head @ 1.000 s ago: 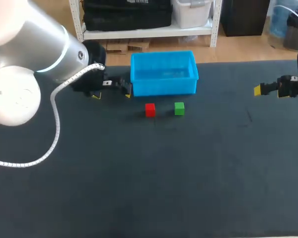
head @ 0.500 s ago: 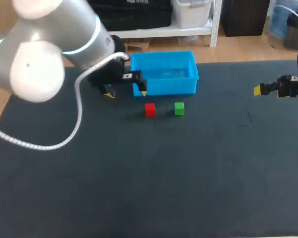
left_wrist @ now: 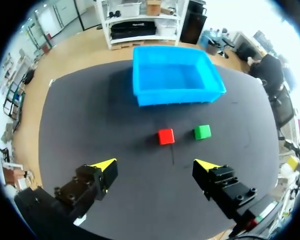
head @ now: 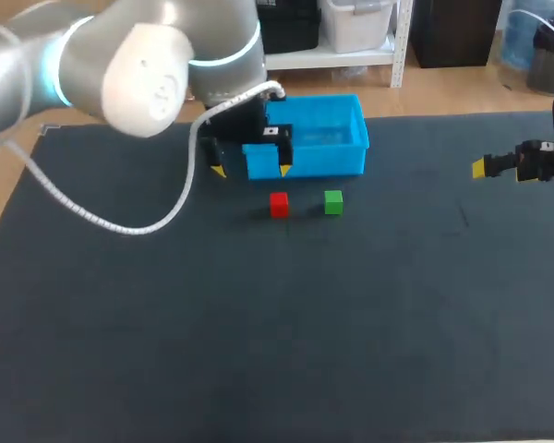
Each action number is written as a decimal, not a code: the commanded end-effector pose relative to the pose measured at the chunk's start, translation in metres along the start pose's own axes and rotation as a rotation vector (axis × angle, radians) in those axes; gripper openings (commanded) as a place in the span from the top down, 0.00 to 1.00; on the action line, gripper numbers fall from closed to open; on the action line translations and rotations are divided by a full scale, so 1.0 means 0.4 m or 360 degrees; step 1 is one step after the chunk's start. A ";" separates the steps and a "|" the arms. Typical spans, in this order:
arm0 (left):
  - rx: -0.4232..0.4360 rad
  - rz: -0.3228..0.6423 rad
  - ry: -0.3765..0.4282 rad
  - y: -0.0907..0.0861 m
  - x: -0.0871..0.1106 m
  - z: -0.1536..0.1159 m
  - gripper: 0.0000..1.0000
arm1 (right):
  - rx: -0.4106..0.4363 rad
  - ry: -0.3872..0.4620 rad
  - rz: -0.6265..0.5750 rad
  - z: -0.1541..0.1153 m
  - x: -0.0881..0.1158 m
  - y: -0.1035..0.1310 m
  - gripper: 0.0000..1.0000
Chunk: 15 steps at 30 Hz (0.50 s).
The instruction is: Use the left arm to pick the red cube and place it into the blue plastic box first, then use the right arm to grasp the green cube and put it into the same blue plastic box after the first action is fully finished.
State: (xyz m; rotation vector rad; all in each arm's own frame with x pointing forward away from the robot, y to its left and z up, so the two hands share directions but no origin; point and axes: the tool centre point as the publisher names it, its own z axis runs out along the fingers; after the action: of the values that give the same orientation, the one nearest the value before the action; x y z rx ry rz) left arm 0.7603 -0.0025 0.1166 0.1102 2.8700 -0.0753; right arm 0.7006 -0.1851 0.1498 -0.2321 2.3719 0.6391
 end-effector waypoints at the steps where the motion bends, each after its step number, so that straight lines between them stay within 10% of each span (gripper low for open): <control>1: -0.0149 -0.0022 0.0065 -0.011 -0.020 0.025 0.00 | 0.0001 0.0001 -0.0001 0.000 0.000 0.000 0.00; 15: -0.0112 -0.0081 0.0106 -0.033 -0.042 0.076 0.00 | 0.0001 0.0001 -0.0001 0.000 0.000 0.000 0.00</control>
State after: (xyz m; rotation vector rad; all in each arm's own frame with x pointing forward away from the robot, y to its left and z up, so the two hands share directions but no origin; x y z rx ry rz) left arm 0.7741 -0.0128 0.0970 0.0296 2.9250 0.0093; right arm 0.7006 -0.1851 0.1498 -0.2321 2.3719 0.6391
